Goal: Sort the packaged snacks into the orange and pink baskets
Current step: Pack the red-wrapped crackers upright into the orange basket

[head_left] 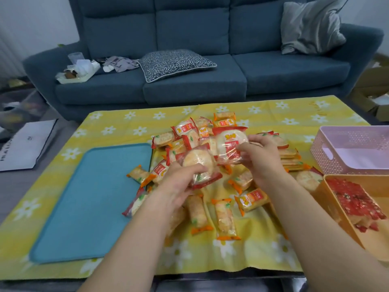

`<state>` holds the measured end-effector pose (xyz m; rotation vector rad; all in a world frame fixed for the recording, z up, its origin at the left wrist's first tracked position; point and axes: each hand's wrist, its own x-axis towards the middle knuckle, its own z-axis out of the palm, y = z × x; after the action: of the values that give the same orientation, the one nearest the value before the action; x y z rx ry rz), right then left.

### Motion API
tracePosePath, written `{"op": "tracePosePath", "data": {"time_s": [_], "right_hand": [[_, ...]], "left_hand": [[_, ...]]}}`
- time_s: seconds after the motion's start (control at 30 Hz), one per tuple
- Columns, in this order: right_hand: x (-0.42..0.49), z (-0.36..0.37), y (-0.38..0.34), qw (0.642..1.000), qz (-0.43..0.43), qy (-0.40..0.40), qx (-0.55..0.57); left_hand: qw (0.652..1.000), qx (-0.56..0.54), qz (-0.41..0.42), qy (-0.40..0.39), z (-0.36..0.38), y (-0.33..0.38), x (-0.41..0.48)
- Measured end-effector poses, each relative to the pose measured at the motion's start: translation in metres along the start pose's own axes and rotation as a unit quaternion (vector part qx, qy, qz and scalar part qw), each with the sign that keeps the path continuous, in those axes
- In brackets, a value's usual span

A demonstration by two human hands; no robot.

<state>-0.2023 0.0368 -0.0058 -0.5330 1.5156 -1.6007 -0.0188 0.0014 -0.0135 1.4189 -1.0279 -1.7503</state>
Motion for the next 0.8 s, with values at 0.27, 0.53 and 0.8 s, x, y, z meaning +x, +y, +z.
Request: {"op": "tracePosePath", "data": {"time_s": [0.27, 0.53, 0.8], "right_hand": [[-0.054, 0.068, 0.024, 0.984, -0.024, -0.174, -0.032], [-0.058, 0.102, 0.070, 0.926, -0.066, -0.162, -0.335], [-0.057, 0.115, 0.103, 0.793, -0.107, -0.203, -0.565]], "left_hand": [[0.991, -0.110, 0.001, -0.080, -0.051, 0.006, -0.031], [0.990, -0.011, 0.037, 0.132, -0.150, -0.004, -0.025], [0.980, 0.196, -0.007, 0.023, -0.160, -0.024, -0.021]]}}
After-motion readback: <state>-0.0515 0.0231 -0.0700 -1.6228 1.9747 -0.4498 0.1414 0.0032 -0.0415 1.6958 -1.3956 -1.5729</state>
